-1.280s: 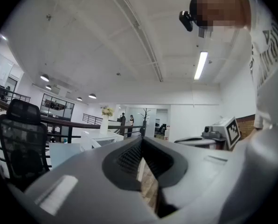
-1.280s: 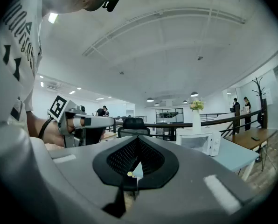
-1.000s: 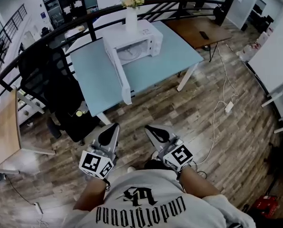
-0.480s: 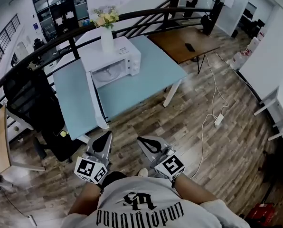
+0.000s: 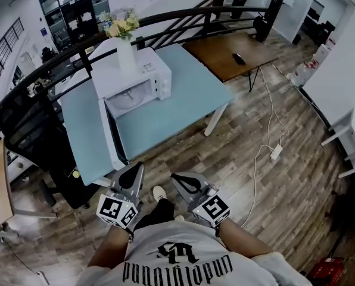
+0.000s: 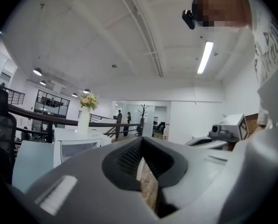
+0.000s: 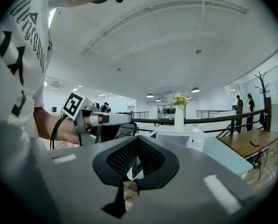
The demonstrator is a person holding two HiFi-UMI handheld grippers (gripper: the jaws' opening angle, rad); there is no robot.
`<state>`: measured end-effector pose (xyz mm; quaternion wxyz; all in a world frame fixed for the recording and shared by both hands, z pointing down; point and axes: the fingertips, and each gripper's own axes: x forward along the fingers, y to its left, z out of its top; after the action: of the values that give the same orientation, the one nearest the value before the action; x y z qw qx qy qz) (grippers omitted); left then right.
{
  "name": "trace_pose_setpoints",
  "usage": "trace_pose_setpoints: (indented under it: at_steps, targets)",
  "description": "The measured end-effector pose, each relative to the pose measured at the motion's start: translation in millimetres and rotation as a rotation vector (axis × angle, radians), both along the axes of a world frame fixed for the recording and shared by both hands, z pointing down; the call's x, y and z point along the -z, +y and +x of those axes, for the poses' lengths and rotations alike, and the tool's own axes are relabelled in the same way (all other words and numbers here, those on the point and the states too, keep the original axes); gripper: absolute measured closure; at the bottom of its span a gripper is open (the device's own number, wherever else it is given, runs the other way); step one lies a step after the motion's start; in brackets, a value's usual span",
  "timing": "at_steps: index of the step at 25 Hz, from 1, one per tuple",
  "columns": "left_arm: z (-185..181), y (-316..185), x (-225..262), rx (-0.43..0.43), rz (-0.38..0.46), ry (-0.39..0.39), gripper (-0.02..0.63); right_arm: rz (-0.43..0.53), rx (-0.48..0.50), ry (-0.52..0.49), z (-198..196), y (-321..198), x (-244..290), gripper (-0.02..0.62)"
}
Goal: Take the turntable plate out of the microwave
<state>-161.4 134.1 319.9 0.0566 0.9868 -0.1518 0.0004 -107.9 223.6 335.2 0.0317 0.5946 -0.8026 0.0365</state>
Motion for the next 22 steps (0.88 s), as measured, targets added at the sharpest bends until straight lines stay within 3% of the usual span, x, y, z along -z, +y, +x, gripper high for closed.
trace_pose_setpoints:
  at_steps: [11,22]
  targets:
    - [63.4,-90.1,-13.1,-0.020,-0.017,-0.022,0.557,-0.031,-0.014,-0.028,62.3,-97.1,-6.9,0.594]
    - [62.1,-191.6,-0.9,0.028,-0.022,0.020,0.557,-0.075,0.036,0.021,68.3,-214.6,-8.9,0.594]
